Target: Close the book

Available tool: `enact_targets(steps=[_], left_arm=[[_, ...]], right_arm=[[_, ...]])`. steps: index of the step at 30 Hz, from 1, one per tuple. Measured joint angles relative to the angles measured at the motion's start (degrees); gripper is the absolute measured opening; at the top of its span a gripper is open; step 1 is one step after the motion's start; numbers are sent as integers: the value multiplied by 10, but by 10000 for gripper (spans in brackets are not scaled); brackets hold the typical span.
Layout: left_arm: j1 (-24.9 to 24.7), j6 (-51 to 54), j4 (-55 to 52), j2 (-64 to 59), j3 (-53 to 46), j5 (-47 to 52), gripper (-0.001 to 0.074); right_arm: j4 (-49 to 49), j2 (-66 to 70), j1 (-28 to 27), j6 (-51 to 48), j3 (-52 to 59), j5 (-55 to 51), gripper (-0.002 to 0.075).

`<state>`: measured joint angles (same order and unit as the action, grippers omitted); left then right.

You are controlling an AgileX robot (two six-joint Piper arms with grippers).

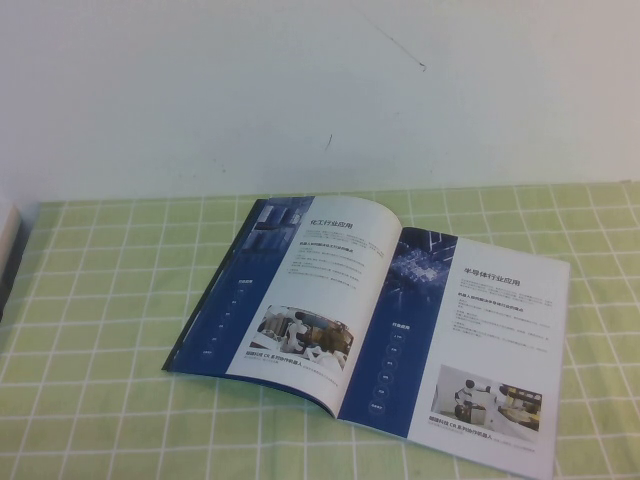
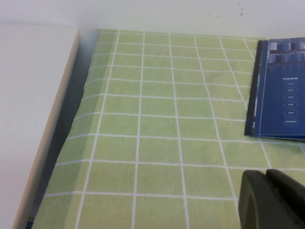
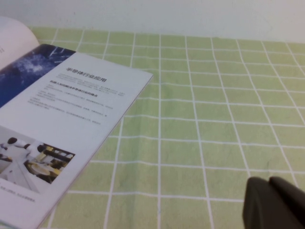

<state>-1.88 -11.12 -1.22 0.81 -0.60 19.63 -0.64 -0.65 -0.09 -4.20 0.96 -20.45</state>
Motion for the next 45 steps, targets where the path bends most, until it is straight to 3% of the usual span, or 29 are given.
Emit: enact_targets(steps=[11, 19, 24, 30, 34, 41, 45], left_arm=[[0, 19, -16, 0, 0, 0, -4], [0, 23, -19, 0, -3, -17, -4], [0, 23, -21, 0, -6, -117, -4], [0, 23, -22, 0, -6, -325, -4], [0, 20, -23, 0, -6, -440, -4], [0, -25, -13, 0, -6, -511, -4], [0, -110, -4, 0, 20, -432, -4]], right_arm=[[-20, 0, 0, 0, 1, 7, -3], [-31, 0, 0, 0, 6, 96, -3], [-34, 0, 0, 0, 6, 242, -3], [-35, 0, 0, 0, 6, 467, -3], [-35, 0, 0, 0, 6, 557, -3], [-36, 0, 0, 0, 6, 587, -3], [-36, 0, 0, 0, -32, 521, -3]])
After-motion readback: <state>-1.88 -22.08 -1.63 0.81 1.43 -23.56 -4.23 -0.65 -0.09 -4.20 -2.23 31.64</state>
